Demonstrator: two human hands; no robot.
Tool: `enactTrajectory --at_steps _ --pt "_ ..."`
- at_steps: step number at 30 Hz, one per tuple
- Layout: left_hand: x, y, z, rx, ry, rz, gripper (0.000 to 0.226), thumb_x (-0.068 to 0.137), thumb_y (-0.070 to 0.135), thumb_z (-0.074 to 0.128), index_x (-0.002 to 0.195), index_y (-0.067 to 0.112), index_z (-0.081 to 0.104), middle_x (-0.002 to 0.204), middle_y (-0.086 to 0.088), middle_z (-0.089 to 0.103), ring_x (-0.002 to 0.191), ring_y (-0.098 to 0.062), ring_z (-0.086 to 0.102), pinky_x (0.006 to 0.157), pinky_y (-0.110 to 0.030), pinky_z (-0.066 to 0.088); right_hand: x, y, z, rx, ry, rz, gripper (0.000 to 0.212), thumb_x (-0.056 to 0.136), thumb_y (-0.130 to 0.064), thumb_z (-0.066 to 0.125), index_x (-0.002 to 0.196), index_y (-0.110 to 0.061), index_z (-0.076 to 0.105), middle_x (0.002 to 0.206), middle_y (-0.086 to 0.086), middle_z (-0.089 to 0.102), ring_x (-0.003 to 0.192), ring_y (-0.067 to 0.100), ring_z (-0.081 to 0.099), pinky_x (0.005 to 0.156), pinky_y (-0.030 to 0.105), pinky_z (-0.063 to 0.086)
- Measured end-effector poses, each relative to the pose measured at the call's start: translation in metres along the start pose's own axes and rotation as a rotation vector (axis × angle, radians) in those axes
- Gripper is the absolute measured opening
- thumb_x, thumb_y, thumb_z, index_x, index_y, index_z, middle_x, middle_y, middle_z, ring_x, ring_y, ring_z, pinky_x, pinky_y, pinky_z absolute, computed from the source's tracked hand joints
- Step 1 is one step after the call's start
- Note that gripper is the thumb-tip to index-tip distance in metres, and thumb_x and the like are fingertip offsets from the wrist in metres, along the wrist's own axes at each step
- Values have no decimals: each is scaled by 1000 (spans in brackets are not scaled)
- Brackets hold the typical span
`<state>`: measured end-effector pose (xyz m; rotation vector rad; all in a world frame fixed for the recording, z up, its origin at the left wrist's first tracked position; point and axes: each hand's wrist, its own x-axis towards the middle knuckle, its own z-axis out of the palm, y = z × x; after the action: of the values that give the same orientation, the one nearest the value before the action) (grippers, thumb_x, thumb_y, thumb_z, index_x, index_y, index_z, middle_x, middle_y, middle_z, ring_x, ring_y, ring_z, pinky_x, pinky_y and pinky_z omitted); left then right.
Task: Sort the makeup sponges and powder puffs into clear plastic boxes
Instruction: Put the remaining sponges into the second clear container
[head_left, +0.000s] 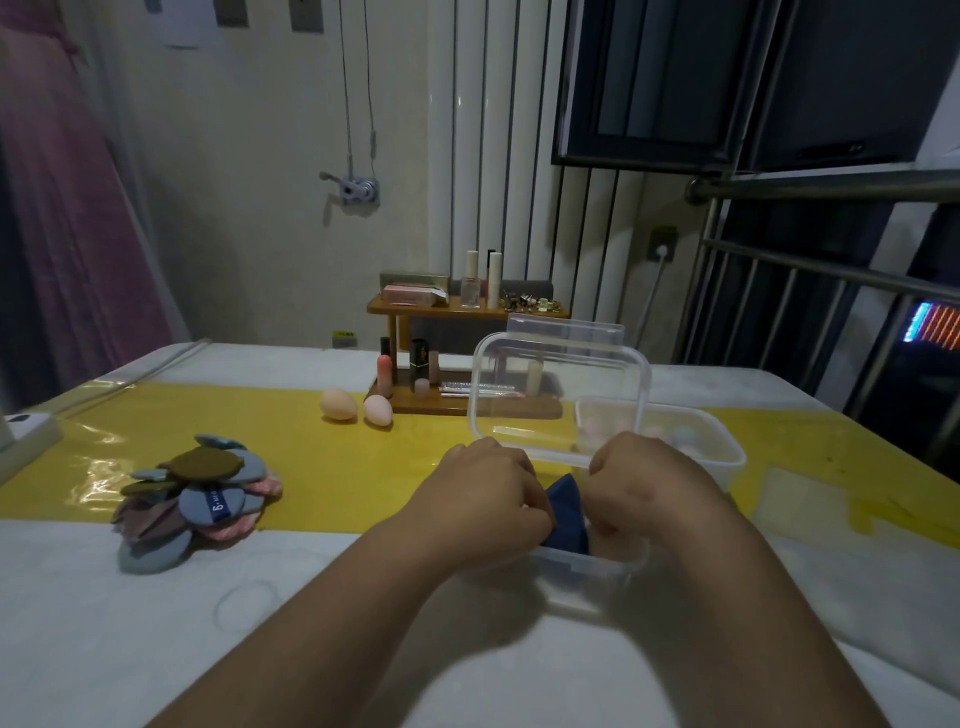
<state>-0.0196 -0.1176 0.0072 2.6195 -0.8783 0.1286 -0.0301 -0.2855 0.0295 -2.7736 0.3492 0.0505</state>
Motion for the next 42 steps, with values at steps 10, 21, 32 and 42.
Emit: enactTrajectory --at_steps 10,21,32,42 --pt "1 4 1 61 11 -28 26 88 32 56 101 37 78 109 11 63 105 -15 48 90 -35 39 8 -5 6 -271 -130 31 24 82 -18 69 106 -20 68 103 3 65 91 24 62 88 34 54" --pt "1 -1 -1 -31 20 -39 24 87 29 60 92 46 77 100 13 54 101 -13 45 88 -35 40 2 -4 2 -107 24 -35 9 72 -20 61 76 -18 69 76 1 64 70 18 62 61 27 54" --pt "-1 -16 -3 -124 -44 23 29 93 23 60 99 47 76 95 17 48 100 -10 45 91 -33 40 1 -12 3 103 189 -89 8 76 -20 60 72 -25 65 78 -2 65 74 17 60 65 31 53" --pt "-3 -37 -9 -255 35 95 40 81 -1 61 98 30 79 103 11 72 94 -6 63 83 -32 54 -6 -33 28 278 165 -232 22 87 -15 56 89 -34 66 97 -7 66 91 15 61 84 41 56"
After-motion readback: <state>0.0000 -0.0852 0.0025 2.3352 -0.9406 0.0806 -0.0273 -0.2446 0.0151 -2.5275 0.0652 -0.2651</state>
